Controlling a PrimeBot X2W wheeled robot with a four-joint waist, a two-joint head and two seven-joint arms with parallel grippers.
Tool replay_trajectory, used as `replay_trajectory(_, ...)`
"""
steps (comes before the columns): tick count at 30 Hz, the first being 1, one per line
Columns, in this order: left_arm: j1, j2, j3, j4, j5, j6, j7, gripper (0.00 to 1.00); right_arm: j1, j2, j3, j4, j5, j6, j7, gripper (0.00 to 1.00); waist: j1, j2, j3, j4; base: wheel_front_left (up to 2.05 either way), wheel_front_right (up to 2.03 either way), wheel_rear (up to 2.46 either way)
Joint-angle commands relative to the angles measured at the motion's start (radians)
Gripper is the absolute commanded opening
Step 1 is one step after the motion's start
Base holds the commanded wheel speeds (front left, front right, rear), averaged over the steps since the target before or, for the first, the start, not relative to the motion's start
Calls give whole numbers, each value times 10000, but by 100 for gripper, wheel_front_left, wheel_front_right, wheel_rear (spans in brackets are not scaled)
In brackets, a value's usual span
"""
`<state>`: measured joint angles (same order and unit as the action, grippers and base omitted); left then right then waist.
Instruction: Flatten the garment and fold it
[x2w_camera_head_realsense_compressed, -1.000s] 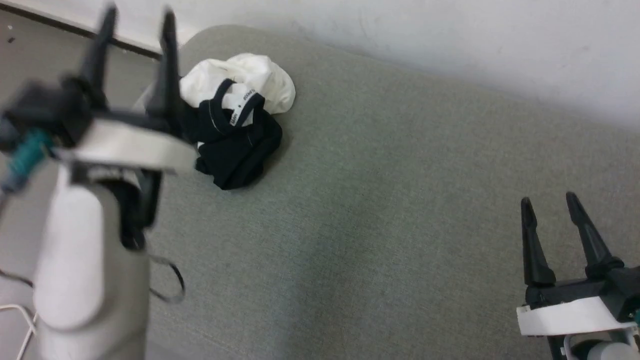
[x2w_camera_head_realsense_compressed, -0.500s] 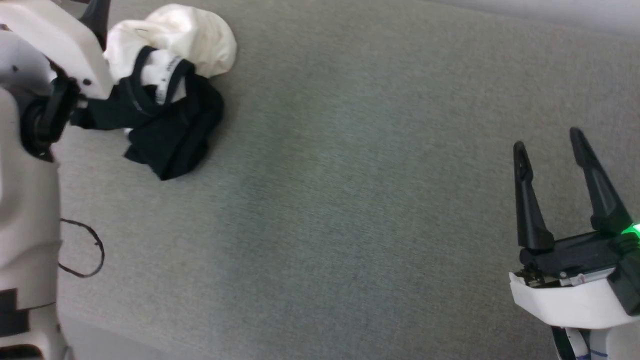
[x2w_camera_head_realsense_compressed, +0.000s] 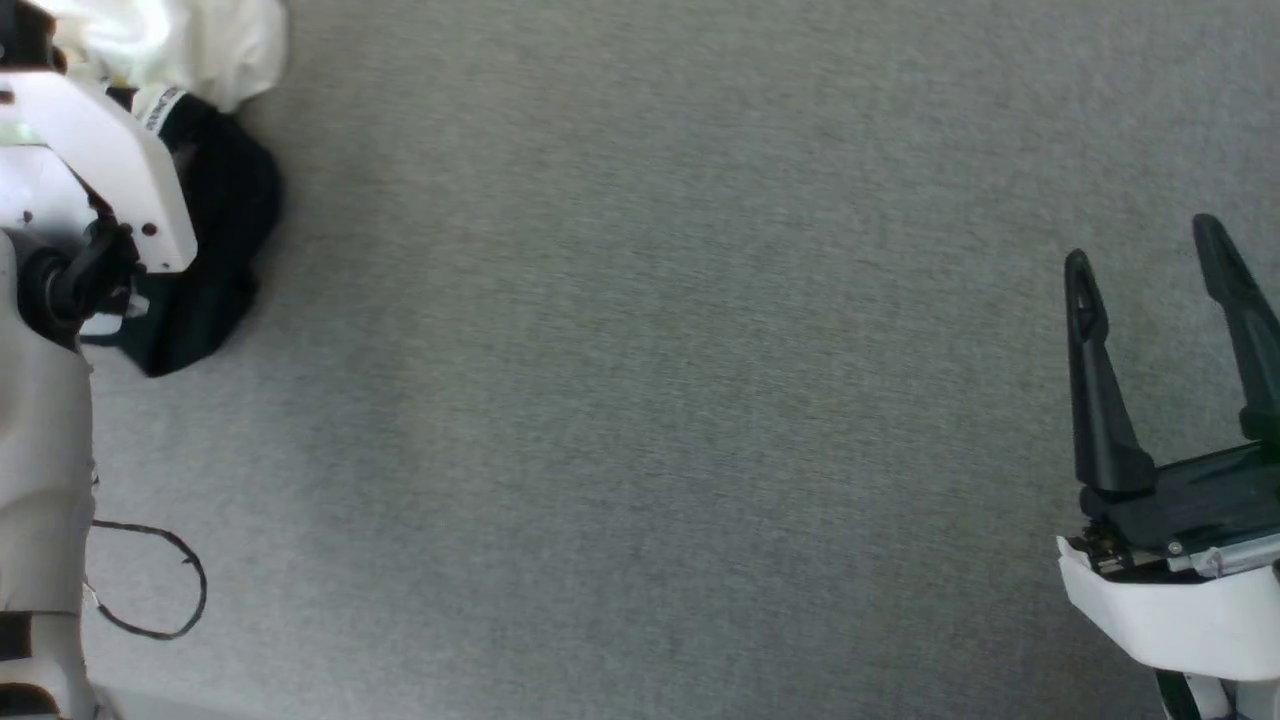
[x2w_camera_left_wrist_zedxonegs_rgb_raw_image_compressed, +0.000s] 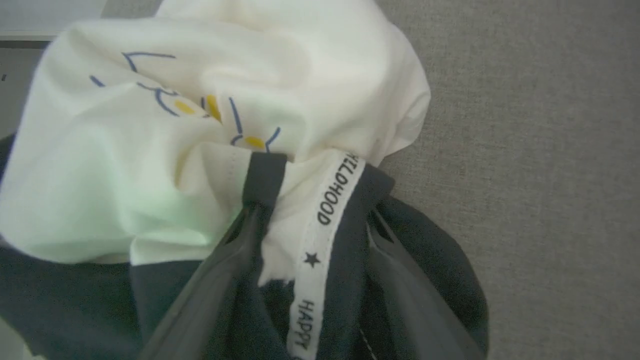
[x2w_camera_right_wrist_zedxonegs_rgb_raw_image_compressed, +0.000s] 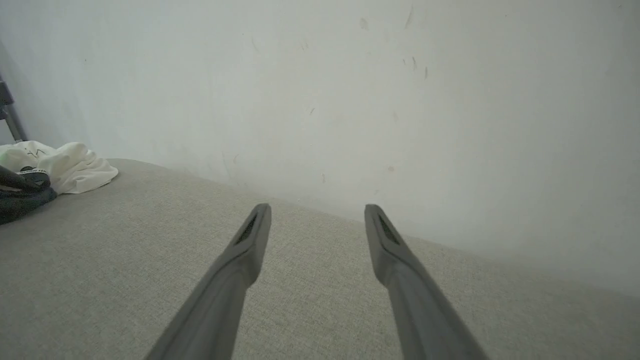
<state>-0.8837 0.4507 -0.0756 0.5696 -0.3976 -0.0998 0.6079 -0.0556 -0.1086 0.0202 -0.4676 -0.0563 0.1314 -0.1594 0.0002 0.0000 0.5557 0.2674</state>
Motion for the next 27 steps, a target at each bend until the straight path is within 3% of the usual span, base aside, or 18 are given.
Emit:
replay_trajectory(1,32,91,-39,95,65,85,36,100,-9,-60,-15,-128,-28,-7,27,100,-2,0,415,-424,0,0,0)
replay_trajectory(2,58,143,-69,144,134,130,-2,7,-7,-73,-29,-173,-26,-7,52,100,-2,0,435,-454,0,0,0)
replay_trajectory(3,86,172,-90,189,177,162,-55,0,-8,-81,-44,-215,-28,-7,72,100,-2,0,447,-478,0,0,0)
replay_trajectory(15,-155,565,160,-21,67,333,-508,0,-112,180,99,274,147,-7,-249,100,-2,0,-330,-526,0,0,0)
replay_trajectory(21,-488,858,136,-550,223,354,-842,0,-139,418,20,878,322,-7,-584,100,-2,0,-1215,-645,0,0,0)
replay_trajectory(27,-1159,786,-185,-1311,217,166,-829,0,55,561,-433,1622,553,-7,-844,100,-2,0,-2457,-836,0,0,0)
